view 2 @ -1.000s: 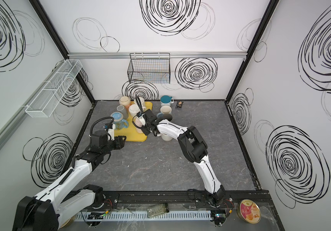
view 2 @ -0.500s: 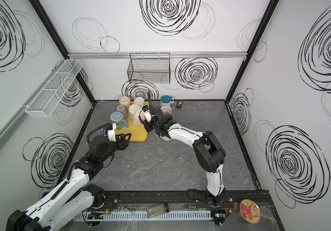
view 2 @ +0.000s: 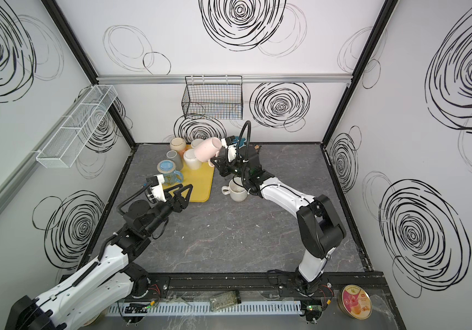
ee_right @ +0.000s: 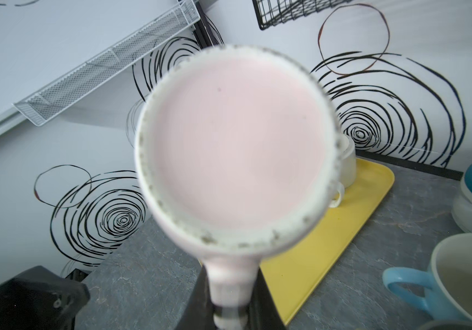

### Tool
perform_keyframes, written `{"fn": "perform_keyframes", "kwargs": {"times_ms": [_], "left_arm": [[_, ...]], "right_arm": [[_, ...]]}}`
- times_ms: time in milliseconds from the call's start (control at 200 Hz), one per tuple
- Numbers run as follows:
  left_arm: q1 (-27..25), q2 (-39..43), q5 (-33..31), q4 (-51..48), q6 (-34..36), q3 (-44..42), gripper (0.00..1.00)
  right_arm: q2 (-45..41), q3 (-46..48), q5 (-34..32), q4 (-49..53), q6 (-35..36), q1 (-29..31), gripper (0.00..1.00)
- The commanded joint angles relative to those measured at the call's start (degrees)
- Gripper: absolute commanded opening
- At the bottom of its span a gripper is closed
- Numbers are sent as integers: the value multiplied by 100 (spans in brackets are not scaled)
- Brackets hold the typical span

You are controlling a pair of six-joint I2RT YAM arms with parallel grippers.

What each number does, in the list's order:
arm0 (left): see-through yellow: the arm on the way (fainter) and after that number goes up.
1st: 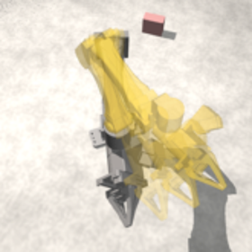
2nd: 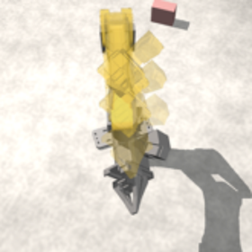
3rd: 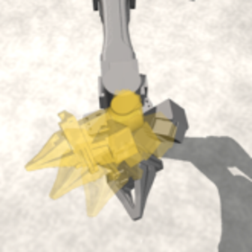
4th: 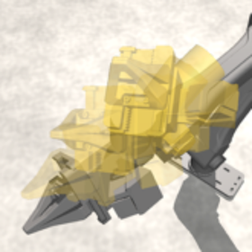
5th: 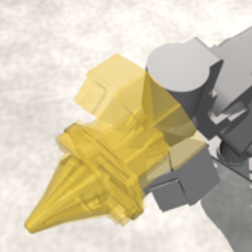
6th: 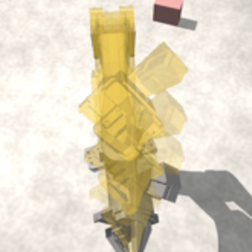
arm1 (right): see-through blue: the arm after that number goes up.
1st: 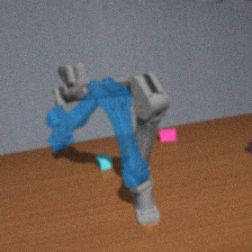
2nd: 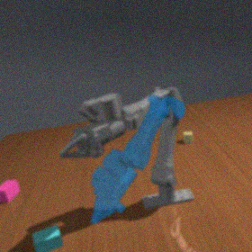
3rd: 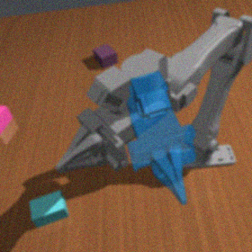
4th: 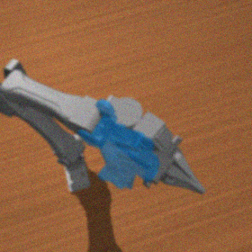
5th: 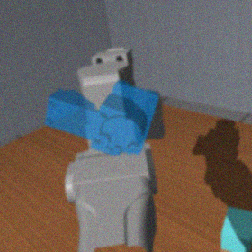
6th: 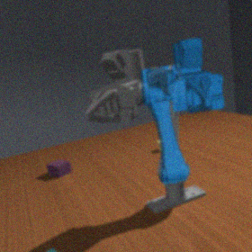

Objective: Turn the mug right side up
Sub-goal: 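Grasp the pink mug handle with the left gripper while the right gripper holds it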

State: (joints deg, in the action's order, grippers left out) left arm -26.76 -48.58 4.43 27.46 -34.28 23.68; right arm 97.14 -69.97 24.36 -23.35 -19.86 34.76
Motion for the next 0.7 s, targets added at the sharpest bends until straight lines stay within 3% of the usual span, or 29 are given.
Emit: {"fn": "perform_keyframes", "kwargs": {"times_ms": [0,160,415,690], "left_arm": [[-107,-365,307,624,191,405,73],[-210,-659,565,1309,319,457,76],[-201,-729,430,2157,489,410,82],[4,-666,431,2831,261,286,86]], "right_arm": [[-574,89,423,-1226,-435,-133,0],[-769,329,723,-1690,-748,-292,0],[-924,637,1218,-2659,-1181,-334,0],[-978,442,2013,-2739,-1304,-360,0]]}}
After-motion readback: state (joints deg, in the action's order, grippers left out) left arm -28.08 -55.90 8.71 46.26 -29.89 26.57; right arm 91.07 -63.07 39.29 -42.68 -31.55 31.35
